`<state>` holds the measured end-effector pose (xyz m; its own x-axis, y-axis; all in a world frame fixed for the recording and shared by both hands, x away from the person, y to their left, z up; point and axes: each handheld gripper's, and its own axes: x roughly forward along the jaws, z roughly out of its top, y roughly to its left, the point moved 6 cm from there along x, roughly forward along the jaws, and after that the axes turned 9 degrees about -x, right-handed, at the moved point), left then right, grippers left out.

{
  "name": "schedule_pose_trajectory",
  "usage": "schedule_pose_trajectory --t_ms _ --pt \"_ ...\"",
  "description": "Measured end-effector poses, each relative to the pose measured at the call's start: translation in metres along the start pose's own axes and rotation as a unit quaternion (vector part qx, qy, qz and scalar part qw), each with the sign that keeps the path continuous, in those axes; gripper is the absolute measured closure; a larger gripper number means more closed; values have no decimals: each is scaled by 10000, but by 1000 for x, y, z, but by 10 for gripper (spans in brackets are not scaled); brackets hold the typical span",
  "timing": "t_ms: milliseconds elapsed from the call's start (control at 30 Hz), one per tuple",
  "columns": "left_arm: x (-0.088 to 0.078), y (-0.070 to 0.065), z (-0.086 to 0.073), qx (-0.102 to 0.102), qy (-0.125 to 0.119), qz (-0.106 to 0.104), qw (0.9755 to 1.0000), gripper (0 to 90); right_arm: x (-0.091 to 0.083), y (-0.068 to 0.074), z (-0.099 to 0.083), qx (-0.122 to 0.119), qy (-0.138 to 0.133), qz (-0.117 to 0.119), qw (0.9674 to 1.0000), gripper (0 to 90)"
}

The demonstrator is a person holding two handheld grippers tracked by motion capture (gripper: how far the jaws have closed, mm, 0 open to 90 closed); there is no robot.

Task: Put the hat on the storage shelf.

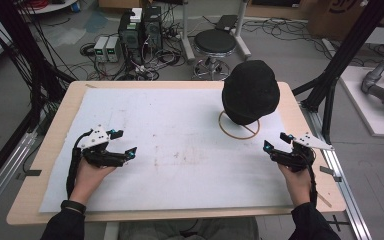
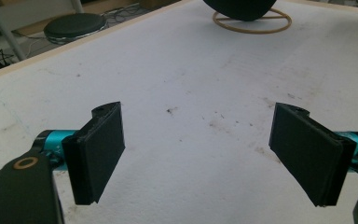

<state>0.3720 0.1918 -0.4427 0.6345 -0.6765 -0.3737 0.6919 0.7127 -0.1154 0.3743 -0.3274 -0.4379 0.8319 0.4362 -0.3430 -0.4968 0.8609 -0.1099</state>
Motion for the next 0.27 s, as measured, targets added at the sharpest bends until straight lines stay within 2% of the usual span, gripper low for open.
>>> schedule_pose_trajectory --t_ms 267 --pt "0 0 0 -10 6 -4 10000 179 0 0 1 -9 -16 -1 10000 253"
